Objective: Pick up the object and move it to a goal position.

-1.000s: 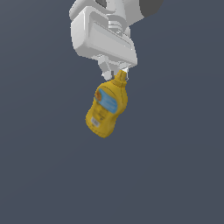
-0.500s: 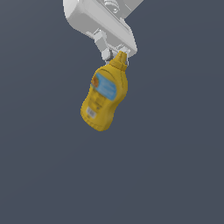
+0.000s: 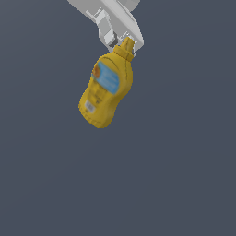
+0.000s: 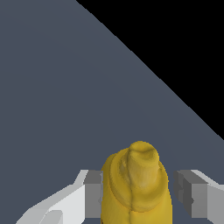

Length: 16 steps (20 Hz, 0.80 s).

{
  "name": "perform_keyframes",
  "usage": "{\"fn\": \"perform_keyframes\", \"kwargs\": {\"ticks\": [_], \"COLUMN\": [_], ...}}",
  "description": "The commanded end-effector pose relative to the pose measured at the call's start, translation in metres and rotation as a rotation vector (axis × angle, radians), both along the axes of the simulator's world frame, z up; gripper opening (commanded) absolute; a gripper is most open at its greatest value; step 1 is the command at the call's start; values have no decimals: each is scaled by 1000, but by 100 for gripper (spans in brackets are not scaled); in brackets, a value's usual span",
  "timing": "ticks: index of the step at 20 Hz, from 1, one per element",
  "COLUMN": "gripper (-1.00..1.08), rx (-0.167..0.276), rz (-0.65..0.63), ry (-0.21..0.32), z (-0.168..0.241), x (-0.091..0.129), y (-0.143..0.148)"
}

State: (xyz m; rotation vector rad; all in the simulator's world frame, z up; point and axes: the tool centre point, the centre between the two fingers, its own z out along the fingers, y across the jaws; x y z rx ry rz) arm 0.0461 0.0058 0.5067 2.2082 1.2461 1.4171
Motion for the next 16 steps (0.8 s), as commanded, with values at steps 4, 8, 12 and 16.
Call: {"fn": "perform_keyframes", "kwargs": {"ticks": [4, 8, 12, 16], "gripper": [-100, -100, -100, -100], "rx": [3, 4, 5, 5], "rz": [6, 8, 8, 8], "ry": [-33, -38, -26, -26], "z": [14, 16, 10, 13], "x": [-3, -3, -2, 0], "y": [-1, -1, 0, 4]}}
